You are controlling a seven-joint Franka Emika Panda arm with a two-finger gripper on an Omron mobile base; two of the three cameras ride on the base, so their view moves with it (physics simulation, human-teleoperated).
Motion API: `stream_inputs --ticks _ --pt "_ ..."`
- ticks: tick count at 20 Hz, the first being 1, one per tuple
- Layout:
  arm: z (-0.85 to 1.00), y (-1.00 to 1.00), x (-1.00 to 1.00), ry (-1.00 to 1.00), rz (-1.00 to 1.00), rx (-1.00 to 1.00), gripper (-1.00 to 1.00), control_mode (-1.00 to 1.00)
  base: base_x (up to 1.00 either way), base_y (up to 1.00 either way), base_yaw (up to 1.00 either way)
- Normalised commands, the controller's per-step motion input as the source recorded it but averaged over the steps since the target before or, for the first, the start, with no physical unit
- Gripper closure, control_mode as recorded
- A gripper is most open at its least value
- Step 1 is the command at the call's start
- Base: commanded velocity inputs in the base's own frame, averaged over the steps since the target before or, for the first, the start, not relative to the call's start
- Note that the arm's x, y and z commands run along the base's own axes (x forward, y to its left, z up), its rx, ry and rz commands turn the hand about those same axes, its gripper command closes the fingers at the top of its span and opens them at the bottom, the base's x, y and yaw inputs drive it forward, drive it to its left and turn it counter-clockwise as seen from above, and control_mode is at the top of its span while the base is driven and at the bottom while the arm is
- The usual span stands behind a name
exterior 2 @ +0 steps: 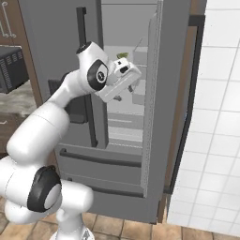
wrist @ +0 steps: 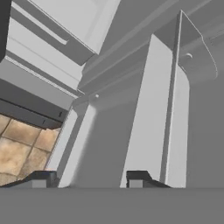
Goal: There is a bowl on the dining counter. Grab a lemon wedge from the fridge and place it in the bowl. Then get the liquor bottle and glass cup from the cabinet and place them next to the bowl.
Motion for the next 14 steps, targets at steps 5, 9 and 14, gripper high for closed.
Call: stream_inputs --ticks 5,9,14 --pt "0.00 -0.89 -0.20 0.00 -0.01 0.00 -1.00 -1.00 0.00 0.00 0.00" --pt "0.00 -0.01 -0.47 -0.22 0.00 0.00 -1.00 -1.00 0.00 0.00 0.00" --pt "-0.10 0.85 -0.10 -0.03 -0.05 0.00 -1.00 -1.00 0.00 0.00 0.00"
